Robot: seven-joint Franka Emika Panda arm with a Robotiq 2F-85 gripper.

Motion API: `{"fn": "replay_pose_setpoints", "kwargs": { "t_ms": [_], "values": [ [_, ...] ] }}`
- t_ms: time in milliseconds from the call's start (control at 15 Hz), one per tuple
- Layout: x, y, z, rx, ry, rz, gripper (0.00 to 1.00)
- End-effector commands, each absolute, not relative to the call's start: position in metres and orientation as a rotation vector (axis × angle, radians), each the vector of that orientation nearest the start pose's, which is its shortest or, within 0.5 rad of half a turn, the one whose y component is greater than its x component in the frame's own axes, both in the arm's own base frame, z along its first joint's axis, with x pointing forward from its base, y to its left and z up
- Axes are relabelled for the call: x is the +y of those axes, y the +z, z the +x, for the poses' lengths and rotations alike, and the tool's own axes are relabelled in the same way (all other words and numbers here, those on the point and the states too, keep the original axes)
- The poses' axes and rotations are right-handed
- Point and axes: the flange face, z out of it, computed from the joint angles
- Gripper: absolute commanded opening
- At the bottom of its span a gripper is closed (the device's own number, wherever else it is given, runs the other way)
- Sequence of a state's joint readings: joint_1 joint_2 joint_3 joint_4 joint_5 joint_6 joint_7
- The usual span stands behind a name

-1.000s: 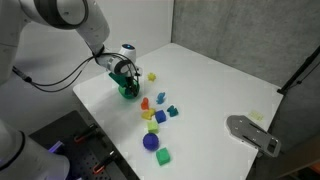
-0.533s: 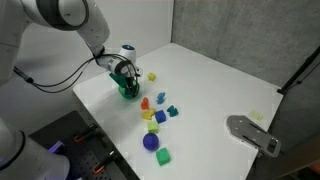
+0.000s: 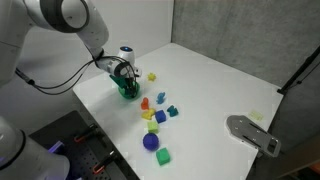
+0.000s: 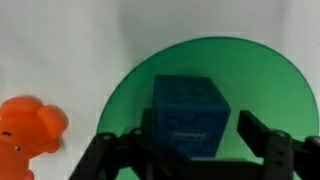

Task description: Remove the blue block from the bowl and put it on top of the blue block on the table

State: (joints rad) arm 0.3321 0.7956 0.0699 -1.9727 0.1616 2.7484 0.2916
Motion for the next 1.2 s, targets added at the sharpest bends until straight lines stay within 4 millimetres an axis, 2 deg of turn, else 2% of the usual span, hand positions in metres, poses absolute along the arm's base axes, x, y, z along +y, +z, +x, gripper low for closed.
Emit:
{"fn": "replay_pose_setpoints", "kwargs": {
  "t_ms": [0, 200, 533, 1133],
  "values": [
    [0.229, 0.061, 0.547, 0.093, 0.043, -3.071, 0.58],
    [0.233, 0.065, 0.547, 0.042, 0.058, -3.063, 0.34],
    [0.243, 0.083, 0.545, -0.017, 0.051, -3.041, 0.31],
    [0.235, 0.146, 0.556, -0.012, -0.024, -3.032, 0.31]
  ]
}}
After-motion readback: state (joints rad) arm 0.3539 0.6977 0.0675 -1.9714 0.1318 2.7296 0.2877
